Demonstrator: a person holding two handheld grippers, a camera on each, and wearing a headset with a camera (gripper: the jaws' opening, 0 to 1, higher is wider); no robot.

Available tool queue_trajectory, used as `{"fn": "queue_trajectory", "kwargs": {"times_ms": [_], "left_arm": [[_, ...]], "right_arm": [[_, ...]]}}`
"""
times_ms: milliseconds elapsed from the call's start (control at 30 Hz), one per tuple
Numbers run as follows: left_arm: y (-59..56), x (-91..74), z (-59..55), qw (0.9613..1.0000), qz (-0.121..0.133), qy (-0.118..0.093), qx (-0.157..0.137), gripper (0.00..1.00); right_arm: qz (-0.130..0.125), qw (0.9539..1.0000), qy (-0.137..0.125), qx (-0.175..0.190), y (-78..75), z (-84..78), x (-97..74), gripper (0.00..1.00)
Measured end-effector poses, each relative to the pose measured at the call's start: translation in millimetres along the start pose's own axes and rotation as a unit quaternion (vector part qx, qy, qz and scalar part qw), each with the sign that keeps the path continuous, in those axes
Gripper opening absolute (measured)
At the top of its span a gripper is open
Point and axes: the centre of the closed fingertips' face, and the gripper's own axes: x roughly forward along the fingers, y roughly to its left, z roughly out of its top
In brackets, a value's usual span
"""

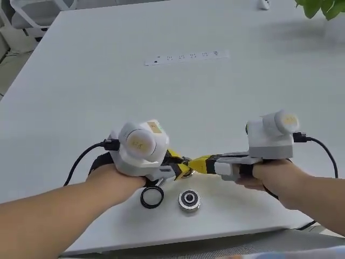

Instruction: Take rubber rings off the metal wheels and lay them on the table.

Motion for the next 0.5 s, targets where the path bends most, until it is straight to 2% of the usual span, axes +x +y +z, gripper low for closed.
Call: {"fn": "queue_trajectory", "kwargs": {"times_ms": [300, 400, 433, 500], "left_arm": [[-1.7, -0.7, -0.4, 1.0, -0.004, -0.003, 0.001, 0.12], [-2.1, -0.8, -0.5, 1.0, -0.004, -0.002, 0.001, 0.12], [-2.1, -0.8, -0.4, 1.0, -0.003, -0.002, -0.001, 0.12], [-2.2, -0.7, -0.3, 1.0, -0.001, -0.001, 0.0, 0.12]], "right_arm": [[0.023, 0.9995, -0.002, 0.019, 7.5, -0.6, -0.1, 0.0], [0.019, 0.9997, -0.002, 0.015, 6.3, -0.5, 0.1, 0.0], [0.003, 0.9999, 0.0, 0.013, 1.6, 0.0, 0.4, 0.0], [-0.002, 1.0, 0.003, 0.009, -0.9, -0.8, 1.4, 0.0]]}}
